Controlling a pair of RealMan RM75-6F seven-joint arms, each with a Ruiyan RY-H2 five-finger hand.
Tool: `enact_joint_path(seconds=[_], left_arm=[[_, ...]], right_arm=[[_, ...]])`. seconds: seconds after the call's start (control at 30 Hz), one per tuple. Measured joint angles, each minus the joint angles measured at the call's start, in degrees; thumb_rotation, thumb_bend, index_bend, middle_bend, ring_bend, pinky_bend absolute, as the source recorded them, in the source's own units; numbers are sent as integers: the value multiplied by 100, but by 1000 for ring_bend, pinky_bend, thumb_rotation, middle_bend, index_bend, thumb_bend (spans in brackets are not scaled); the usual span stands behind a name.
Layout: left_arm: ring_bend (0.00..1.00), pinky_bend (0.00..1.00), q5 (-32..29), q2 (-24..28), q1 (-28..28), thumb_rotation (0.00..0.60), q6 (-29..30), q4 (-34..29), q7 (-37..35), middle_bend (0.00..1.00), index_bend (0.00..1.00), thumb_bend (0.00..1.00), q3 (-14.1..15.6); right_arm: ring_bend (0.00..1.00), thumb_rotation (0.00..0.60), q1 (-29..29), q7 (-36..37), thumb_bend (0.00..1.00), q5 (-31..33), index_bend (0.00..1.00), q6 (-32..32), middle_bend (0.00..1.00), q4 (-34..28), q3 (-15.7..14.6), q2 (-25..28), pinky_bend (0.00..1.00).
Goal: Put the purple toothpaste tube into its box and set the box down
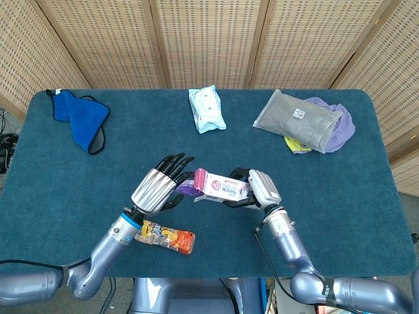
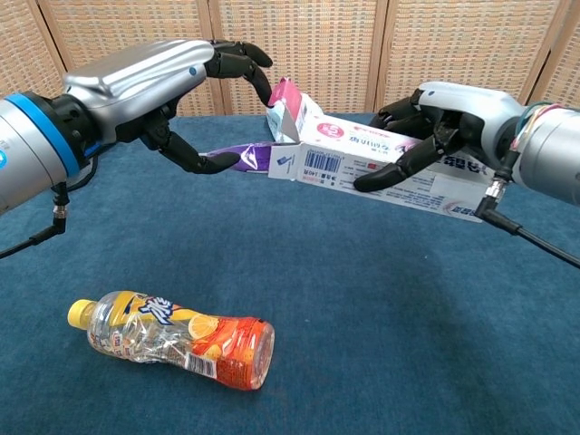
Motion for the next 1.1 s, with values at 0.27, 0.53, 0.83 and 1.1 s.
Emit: enact_joint_path(seconds=[0.27, 0.53, 0.83, 1.1], left_arm=[[67, 130, 48, 299, -5, 600, 49, -241, -46, 99, 289, 349, -115], [67, 130, 165, 670, 43, 600, 169, -526, -162, 99, 289, 349, -201], [67, 130, 275, 914, 194, 600, 372, -603, -506, 99, 289, 349, -188], [67, 130, 308, 1038, 304, 600, 474, -462, -756, 99, 289, 349, -161]], right_arm=[[362, 600, -272, 782, 95, 100, 543, -93, 492, 13, 170, 142, 419], [362, 600, -727, 2078, 95, 130, 545, -347, 495, 97, 398, 381, 420], [362, 600, -1308, 3816, 95, -463, 545, -681, 495, 426, 521, 547, 420], [363, 600, -1710, 5326, 95, -1640, 545, -751, 494, 956, 521, 529, 420]])
